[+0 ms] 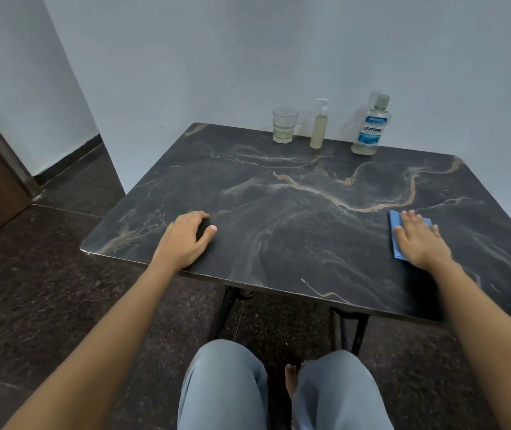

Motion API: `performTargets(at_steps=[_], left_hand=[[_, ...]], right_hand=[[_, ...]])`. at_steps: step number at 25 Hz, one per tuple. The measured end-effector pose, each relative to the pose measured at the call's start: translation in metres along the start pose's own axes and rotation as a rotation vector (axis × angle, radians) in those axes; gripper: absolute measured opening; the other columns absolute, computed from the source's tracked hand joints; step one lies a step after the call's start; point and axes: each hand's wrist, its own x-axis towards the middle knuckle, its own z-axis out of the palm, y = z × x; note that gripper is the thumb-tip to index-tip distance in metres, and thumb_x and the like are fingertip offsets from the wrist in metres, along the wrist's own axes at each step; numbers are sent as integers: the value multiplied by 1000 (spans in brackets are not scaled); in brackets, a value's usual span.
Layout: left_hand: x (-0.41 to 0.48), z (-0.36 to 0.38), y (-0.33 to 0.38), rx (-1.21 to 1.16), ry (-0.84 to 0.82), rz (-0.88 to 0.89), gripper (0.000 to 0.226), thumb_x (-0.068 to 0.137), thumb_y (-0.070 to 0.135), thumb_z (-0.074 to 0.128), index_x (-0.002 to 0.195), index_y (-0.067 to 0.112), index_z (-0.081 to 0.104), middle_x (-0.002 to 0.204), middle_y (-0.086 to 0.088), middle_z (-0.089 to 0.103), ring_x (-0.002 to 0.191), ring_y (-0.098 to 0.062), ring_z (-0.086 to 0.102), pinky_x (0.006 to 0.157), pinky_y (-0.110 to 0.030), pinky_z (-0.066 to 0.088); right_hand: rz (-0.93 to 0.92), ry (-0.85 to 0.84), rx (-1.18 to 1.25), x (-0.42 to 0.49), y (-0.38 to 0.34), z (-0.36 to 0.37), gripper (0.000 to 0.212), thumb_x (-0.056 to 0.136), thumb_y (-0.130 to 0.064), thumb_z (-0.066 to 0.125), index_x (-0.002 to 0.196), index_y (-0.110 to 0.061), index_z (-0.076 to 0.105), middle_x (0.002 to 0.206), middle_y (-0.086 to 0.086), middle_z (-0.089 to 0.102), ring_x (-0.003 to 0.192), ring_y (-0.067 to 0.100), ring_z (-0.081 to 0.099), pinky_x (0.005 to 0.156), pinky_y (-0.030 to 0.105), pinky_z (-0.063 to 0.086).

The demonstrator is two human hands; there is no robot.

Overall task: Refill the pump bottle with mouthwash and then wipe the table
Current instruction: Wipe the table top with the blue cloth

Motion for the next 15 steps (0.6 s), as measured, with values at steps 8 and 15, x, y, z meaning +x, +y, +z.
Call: performTargets(at_steps=[8,15], left_hand=[[4,8,-8,-28,93,10,46,96,47,45,124,12,54,128,-4,58,124,-23,47,102,-37,37],[2,6,-6,-49,114,-29,46,98,44,40,123,8,55,124,-6,60,121,-27,49,99,-40,39]], right_hand=[[-176,1,-33,84,-128,13,57,103,-31,16,151,-1,12,160,14,9,148,24,7,120,40,3],[-557,-76,-24,32,-290,48,59,103,-33,21,151,0,11,159,17,9,148,25,8,121,38,5]])
